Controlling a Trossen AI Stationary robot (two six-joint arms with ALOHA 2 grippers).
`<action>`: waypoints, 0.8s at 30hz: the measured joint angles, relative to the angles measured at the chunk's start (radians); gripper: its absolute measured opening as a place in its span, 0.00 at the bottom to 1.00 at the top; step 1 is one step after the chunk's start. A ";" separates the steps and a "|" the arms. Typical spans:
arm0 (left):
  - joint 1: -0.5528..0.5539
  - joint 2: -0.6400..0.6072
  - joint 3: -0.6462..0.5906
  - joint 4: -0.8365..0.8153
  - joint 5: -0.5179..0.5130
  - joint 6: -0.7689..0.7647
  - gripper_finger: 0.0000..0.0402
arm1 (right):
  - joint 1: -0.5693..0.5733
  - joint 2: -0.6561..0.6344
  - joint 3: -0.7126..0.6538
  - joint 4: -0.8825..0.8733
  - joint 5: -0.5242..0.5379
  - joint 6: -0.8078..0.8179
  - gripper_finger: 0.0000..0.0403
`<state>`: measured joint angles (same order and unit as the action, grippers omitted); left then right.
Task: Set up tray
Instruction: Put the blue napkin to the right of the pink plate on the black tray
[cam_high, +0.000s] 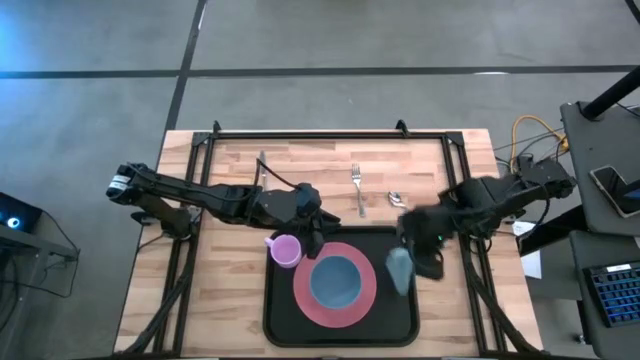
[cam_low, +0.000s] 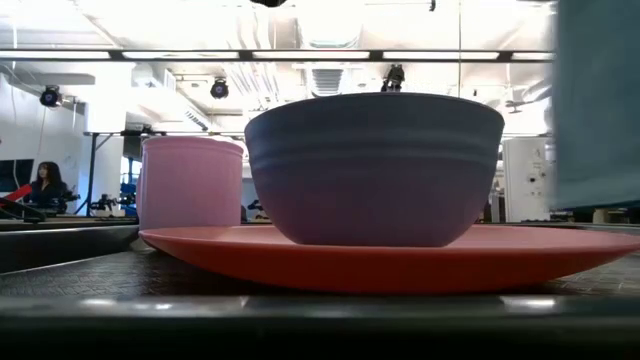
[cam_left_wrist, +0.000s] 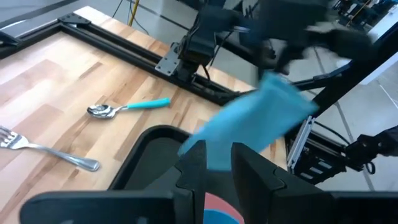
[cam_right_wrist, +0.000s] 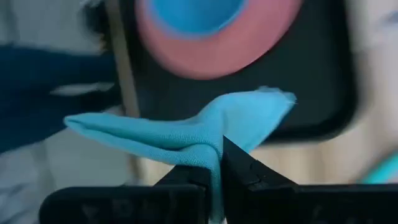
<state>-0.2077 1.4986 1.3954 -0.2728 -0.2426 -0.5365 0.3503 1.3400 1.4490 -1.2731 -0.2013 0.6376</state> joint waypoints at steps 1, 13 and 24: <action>0.000 0.000 -0.006 0.000 0.000 0.000 0.14 | 0.021 0.002 0.000 0.001 -0.041 0.039 0.02; -0.001 0.000 -0.072 0.003 0.001 -0.056 0.14 | 0.089 0.044 -0.016 0.115 -0.293 0.315 0.02; -0.030 0.000 -0.079 0.001 0.001 -0.079 0.14 | 0.076 0.159 -0.209 0.157 -0.335 0.278 0.02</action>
<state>-0.2373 1.4982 1.3163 -0.2719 -0.2417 -0.6159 0.4259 1.4993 1.2401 -1.1158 -0.5360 0.9157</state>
